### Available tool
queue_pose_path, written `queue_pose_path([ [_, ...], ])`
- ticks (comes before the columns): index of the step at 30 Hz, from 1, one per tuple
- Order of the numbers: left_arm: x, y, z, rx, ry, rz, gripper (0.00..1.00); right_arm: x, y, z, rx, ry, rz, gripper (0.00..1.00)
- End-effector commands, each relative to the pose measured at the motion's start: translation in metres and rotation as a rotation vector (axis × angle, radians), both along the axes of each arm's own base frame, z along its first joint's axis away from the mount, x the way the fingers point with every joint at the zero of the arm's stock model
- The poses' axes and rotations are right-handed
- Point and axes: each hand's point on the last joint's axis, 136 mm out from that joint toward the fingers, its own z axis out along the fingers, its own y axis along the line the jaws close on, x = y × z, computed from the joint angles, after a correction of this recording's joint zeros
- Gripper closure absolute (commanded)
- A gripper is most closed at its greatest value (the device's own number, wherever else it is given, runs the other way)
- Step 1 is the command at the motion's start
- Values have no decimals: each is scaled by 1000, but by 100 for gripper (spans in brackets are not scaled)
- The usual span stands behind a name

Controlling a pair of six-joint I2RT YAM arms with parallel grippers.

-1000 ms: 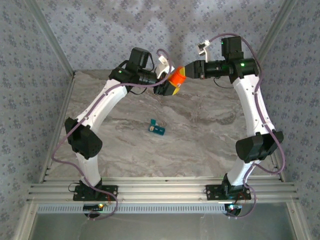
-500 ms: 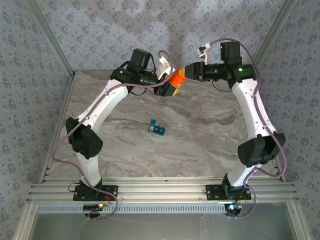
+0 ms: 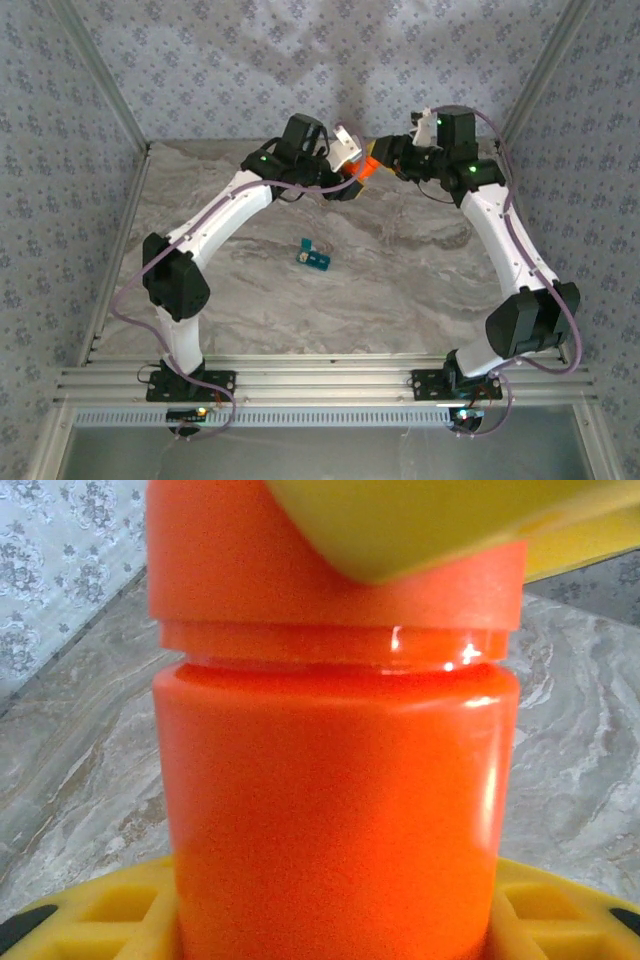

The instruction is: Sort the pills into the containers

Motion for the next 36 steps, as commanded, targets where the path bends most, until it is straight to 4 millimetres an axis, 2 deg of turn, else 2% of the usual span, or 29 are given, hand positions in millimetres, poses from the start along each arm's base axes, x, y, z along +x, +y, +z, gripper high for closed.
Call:
queue_pose_path([
  [1, -14, -20, 74, -175, -175, -78, 100, 0, 4, -8, 23, 57, -34, 79],
  [4, -14, -21, 72, -173, -167, -90, 100, 2, 1, 0, 40, 47, -34, 77],
  [7, -15, -19, 64, -165, -129, -111, 100, 6, -10, 15, 63, 24, -39, 67],
  [8, -15, -18, 72, -174, -136, -122, 100, 5, -13, 23, 75, 7, -28, 62],
  [11, -14, -13, 70, -167, -114, -126, 100, 5, -30, 46, 106, -40, -40, 40],
  [12, -13, -11, 70, -168, -110, -127, 100, 4, -36, 53, 117, -54, -42, 37],
  [16, -13, -4, 70, -181, -82, -150, 100, -3, -55, 67, 127, -93, -43, 29],
  [21, -17, 5, 71, -209, -23, -193, 100, -1, -70, 71, 95, -169, -3, 28],
  [28, -22, 13, 69, -224, 49, -231, 100, -9, -53, 78, -34, -350, 181, 28],
  [36, -29, 12, 69, -239, 113, -279, 100, -14, -20, 79, -42, -362, 334, 27],
])
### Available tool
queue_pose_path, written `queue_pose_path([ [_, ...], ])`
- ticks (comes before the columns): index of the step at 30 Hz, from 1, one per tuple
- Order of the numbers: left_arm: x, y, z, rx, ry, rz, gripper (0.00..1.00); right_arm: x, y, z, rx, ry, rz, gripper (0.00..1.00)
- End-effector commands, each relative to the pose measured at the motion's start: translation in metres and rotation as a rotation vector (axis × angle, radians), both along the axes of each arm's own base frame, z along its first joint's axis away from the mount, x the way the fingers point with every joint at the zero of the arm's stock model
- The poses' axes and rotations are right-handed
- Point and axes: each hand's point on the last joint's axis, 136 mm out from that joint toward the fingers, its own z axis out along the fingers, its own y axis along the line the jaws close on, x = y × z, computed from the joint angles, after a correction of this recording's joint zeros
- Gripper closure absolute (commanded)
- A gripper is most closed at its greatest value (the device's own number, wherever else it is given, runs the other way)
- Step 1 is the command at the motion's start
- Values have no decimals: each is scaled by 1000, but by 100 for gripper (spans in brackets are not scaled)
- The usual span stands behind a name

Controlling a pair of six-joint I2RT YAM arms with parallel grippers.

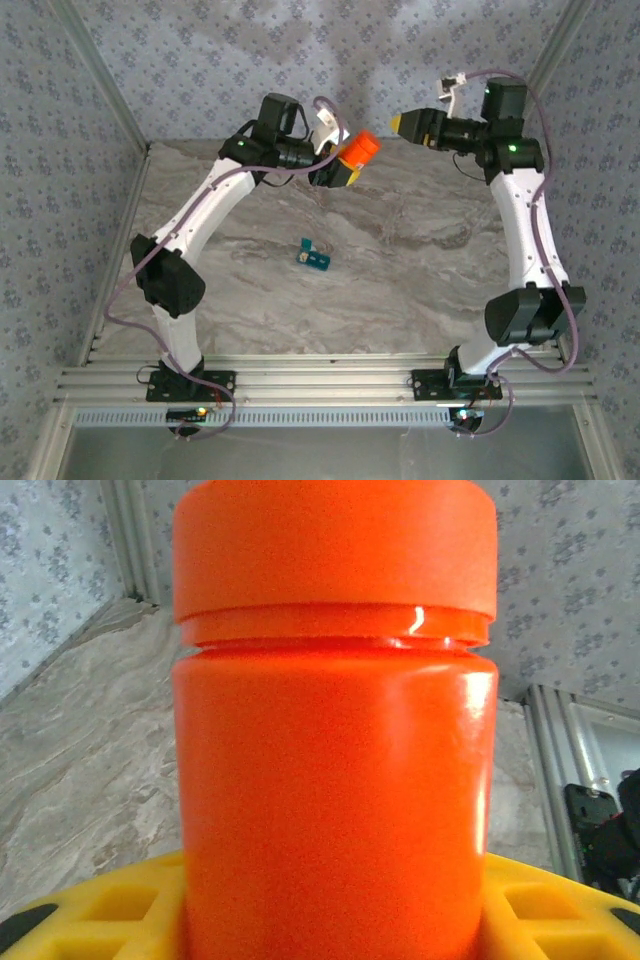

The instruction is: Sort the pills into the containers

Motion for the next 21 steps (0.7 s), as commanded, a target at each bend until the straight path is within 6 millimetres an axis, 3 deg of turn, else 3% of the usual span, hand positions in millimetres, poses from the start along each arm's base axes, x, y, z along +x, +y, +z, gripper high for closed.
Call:
queue_pose_path([
  [1, -9, -1, 11, -34, 29, -62, 100, -11, 18, -2, -26, -11, 105, 27],
  [7, -12, -2, 11, -39, 43, -73, 100, -18, 37, -4, -40, 3, 168, 27],
  [21, -13, -2, 13, -42, 46, -75, 100, -27, 51, -18, -65, 49, 219, 33],
])
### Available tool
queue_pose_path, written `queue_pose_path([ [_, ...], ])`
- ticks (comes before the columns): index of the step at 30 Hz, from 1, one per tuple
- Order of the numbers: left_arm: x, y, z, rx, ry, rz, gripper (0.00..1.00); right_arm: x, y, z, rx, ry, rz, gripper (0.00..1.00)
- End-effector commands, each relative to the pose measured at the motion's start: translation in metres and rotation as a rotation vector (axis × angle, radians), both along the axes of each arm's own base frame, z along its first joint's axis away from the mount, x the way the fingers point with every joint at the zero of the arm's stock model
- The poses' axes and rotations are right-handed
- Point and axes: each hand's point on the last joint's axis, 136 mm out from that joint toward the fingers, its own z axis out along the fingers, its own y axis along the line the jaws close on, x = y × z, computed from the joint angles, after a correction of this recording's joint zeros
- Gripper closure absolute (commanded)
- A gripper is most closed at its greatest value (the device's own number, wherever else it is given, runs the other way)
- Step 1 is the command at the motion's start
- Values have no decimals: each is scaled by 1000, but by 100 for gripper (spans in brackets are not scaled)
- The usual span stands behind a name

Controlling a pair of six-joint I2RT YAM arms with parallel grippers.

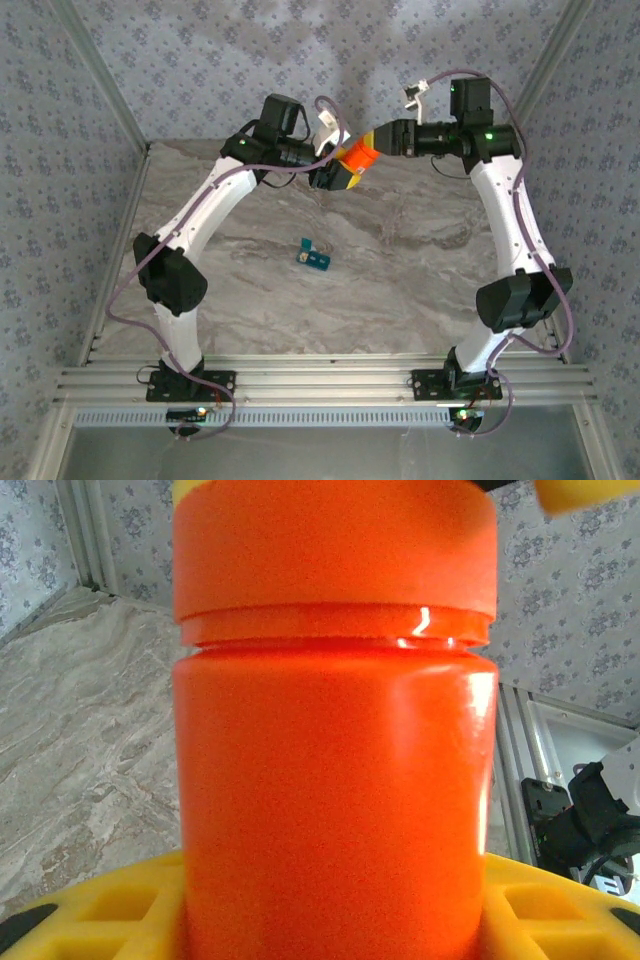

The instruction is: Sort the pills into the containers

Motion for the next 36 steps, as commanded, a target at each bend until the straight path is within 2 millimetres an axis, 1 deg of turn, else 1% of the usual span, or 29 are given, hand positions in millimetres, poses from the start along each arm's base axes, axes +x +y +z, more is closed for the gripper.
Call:
queue_pose_path([
  [1, -4, 0, 17, -38, -13, -26, 100, -7, 5, 2, -2, -2, 39, 33],
  [4, -4, 1, 17, -38, -12, -26, 100, -8, 7, -2, -8, 8, 44, 39],
  [9, -4, 0, 17, -37, -17, -28, 100, -8, 9, -7, -13, 20, 44, 61],
  [12, -2, 0, 16, -38, -17, -26, 100, -8, 12, -8, -5, 34, 34, 68],
  [16, 3, 0, 16, -34, -32, -1, 100, -1, 11, -16, 0, 83, -31, 76],
  [20, 12, -1, 20, -37, -71, 53, 100, 11, 8, -26, 21, 157, -148, 81],
  [23, 18, -3, 25, -39, -128, 104, 100, 16, 7, -39, 19, 236, -236, 84],
  [24, 19, -4, 27, -42, -149, 121, 100, 20, 8, -38, 35, 237, -257, 85],
  [27, 23, -8, 30, -40, -205, 164, 100, 22, 13, -46, 49, 289, -313, 87],
  [31, 22, -16, 31, -32, -259, 194, 100, 24, 14, -57, 51, 345, -378, 88],
  [33, 23, -20, 22, -21, -259, 201, 100, 25, 15, -60, 49, 351, -388, 88],
  [36, 24, -22, 20, -24, -259, 206, 100, 25, 17, -62, 50, 358, -389, 88],
])
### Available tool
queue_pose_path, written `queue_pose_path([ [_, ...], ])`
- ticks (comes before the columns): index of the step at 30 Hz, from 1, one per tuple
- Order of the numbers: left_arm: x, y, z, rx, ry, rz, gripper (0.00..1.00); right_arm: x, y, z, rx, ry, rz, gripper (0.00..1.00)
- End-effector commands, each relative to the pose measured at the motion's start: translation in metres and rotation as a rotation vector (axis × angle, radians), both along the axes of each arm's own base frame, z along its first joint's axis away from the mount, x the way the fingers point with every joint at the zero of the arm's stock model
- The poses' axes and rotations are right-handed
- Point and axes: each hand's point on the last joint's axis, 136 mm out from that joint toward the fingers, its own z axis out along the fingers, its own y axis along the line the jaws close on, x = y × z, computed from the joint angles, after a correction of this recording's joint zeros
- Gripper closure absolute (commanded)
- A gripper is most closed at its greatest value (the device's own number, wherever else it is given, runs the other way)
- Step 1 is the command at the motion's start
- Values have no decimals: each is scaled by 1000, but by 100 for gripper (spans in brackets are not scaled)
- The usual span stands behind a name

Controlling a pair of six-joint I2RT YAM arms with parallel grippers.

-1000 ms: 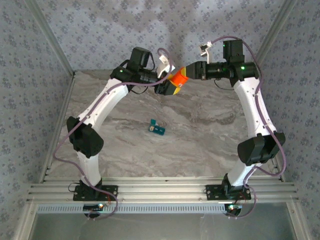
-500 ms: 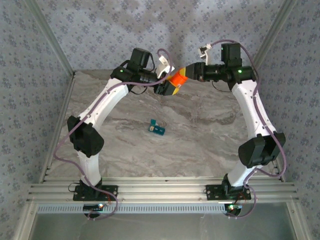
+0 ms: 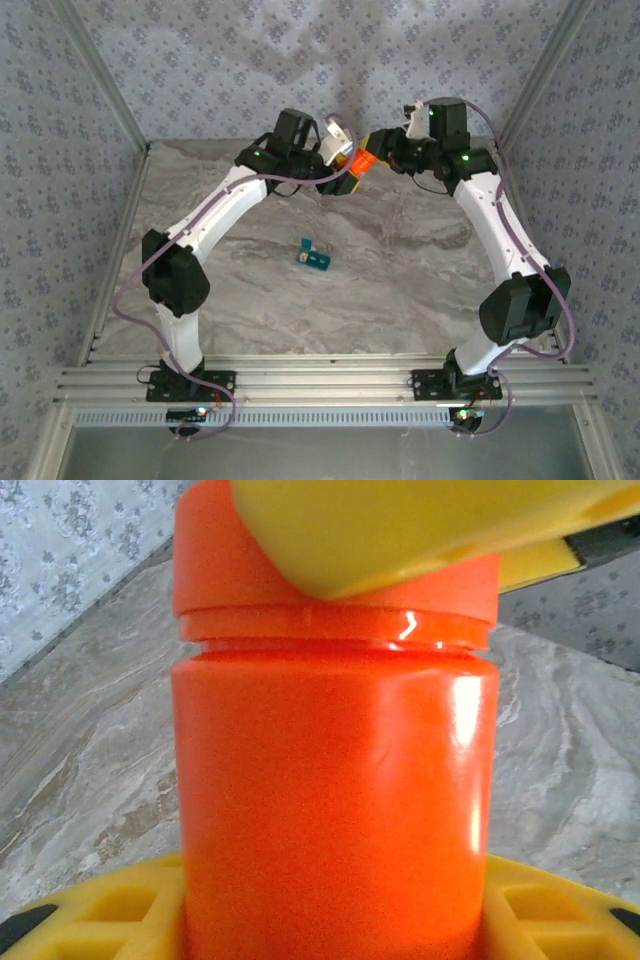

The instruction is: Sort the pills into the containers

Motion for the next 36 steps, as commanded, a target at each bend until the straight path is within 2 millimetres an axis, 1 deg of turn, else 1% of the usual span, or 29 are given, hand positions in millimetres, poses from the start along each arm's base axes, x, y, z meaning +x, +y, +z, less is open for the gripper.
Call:
queue_pose_path([
  [1, -13, -17, 72, -151, -192, -41, 100, -15, 19, 1, 39, 47, 31, 88],
  [5, -10, -17, 69, -151, -182, -40, 100, -13, 18, 4, 50, 46, 34, 86],
  [7, -8, -15, 68, -157, -172, -39, 100, -11, 15, 9, 62, 41, 31, 84],
  [9, -6, -13, 68, -164, -159, -39, 100, -8, 10, 16, 77, 33, 29, 79],
  [10, -5, -12, 67, -164, -155, -40, 100, -7, 7, 19, 86, 33, 29, 75],
  [12, -3, -8, 67, -167, -144, -42, 100, -4, -1, 31, 107, 13, 28, 63],
  [15, -2, -4, 65, -169, -122, -52, 100, 1, -18, 56, 138, -53, 18, 40],
  [17, -2, -1, 65, -169, -114, -59, 100, 0, -26, 72, 163, -105, 37, 31],
  [18, -2, 1, 65, -172, -106, -62, 100, -1, -31, 79, 175, -125, 49, 28],
  [21, -4, 5, 65, -180, -84, -78, 100, -4, -40, 87, 180, -171, 87, 27],
  [25, -8, 9, 66, -205, -32, -117, 100, -10, -46, 92, 158, -232, 151, 28],
  [26, -10, 9, 62, -204, -10, -128, 100, -12, -45, 93, 136, -264, 170, 28],
  [27, -12, 9, 73, -219, -20, -147, 100, -16, -44, 93, 110, -285, 192, 28],
  [31, -19, 8, 74, -226, 27, -196, 100, -29, -40, 89, 25, -364, 279, 29],
  [34, -25, 7, 74, -231, 68, -226, 100, -34, -36, 89, 21, -388, 326, 30],
  [36, -27, 6, 74, -232, 88, -240, 100, -37, -33, 87, 23, -372, 350, 29],
])
